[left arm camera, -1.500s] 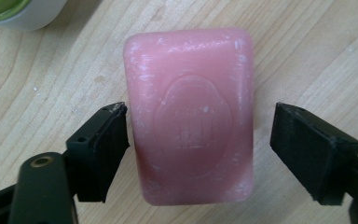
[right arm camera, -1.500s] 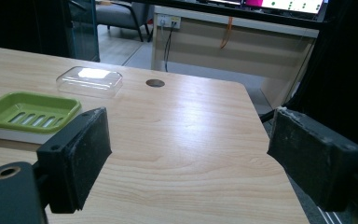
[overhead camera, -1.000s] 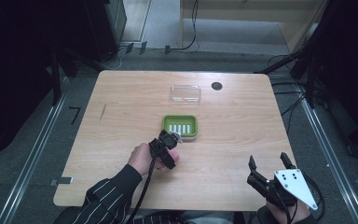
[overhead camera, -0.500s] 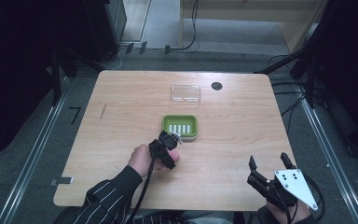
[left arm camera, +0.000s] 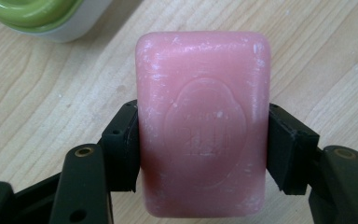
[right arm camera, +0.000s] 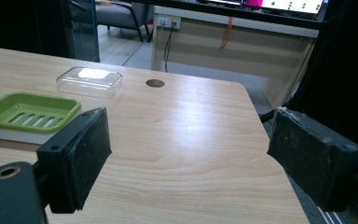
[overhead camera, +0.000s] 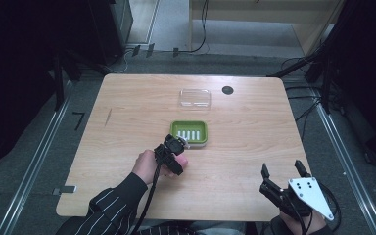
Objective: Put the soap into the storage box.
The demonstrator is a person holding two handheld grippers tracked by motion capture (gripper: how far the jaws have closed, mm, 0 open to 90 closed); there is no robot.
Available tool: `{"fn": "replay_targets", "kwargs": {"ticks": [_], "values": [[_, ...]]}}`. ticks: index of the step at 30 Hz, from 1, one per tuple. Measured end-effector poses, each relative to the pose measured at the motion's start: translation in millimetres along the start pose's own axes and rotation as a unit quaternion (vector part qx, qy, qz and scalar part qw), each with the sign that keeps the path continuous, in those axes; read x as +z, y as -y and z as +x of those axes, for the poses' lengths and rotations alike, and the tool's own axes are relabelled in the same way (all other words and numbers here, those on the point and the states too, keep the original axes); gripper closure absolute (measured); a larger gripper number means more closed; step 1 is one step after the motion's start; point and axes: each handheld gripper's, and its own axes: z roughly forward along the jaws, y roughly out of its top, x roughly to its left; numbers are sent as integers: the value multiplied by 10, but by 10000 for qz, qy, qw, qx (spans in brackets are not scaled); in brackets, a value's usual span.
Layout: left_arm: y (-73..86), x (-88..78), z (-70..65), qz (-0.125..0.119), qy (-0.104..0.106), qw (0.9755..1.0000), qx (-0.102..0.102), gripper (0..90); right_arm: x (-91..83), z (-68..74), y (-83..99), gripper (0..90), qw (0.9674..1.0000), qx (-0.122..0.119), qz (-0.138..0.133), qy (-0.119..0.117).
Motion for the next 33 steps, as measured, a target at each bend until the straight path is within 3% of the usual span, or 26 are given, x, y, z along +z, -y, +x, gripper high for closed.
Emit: {"fn": "replay_targets", "kwargs": {"ticks": [18,33], "values": [[-60,-130,63,-188,48,9998,2,384,1,0,0,127,10000,-2,0,4],[-132,-160,84,-130,97,9995,264,384,0,-4,1,127,10000,9,0,6]]}}
